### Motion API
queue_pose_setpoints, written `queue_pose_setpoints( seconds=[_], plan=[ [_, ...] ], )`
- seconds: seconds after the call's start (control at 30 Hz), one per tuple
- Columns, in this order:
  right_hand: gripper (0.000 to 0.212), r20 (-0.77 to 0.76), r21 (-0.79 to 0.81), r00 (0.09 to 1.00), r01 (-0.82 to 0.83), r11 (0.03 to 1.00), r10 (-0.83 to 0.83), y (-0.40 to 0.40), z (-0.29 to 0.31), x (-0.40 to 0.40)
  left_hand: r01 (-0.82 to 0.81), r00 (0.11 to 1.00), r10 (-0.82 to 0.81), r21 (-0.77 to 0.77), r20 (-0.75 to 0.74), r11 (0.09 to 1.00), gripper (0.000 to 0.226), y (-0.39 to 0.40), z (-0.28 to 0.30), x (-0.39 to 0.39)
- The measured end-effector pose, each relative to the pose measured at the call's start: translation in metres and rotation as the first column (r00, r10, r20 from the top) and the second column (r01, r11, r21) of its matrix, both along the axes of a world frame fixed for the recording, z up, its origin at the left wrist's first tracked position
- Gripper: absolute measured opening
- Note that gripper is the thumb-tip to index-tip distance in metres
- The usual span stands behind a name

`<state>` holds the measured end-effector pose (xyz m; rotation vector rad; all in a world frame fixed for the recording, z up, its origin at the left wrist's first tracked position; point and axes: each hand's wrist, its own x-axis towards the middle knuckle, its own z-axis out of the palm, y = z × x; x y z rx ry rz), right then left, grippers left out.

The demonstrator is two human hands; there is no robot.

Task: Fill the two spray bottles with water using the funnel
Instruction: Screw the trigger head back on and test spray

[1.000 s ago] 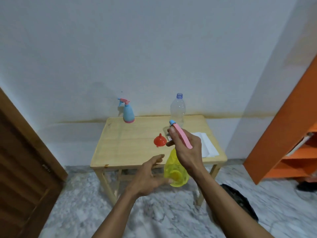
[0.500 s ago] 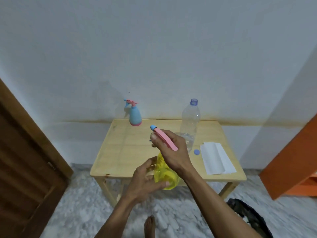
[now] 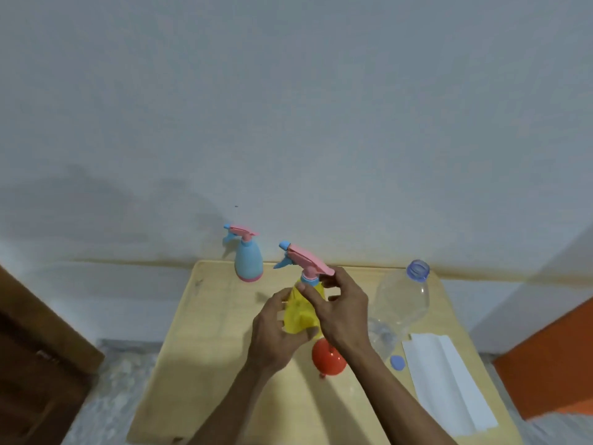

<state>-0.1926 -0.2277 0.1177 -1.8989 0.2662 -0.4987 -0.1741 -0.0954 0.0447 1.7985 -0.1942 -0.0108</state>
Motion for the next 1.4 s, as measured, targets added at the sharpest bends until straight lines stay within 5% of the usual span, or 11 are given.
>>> queue_pose_setpoints(
  seconds=[0.3,0.57,0.93,1.4],
  plan=[
    [0.029,-0.084,0.013,0.995,0.054,0.998,-0.053,-0.021,-0.035,0.115,0.084,0.996,-0.080,0.119,-0.038,0.989,0.069,-0.022,-0.024,0.128],
    [0.026,-0.157,0.086,0.985,0.079,0.993,-0.065,-0.029,-0.076,0.182,0.012,0.990,0.006,0.131,-0.139,0.991,0.071,-0.042,-0.066,0.194],
    [0.025,-0.216,0.130,0.975,0.073,0.989,-0.044,-0.030,-0.099,0.211,-0.002,0.976,0.030,0.126,-0.217,0.992,0.054,-0.048,-0.084,0.218],
    [0.040,-0.292,0.009,0.955,0.057,0.998,-0.052,-0.030,-0.094,0.196,0.075,0.973,-0.029,0.192,-0.230,0.979,0.073,-0.042,-0.087,0.220]
  ],
)
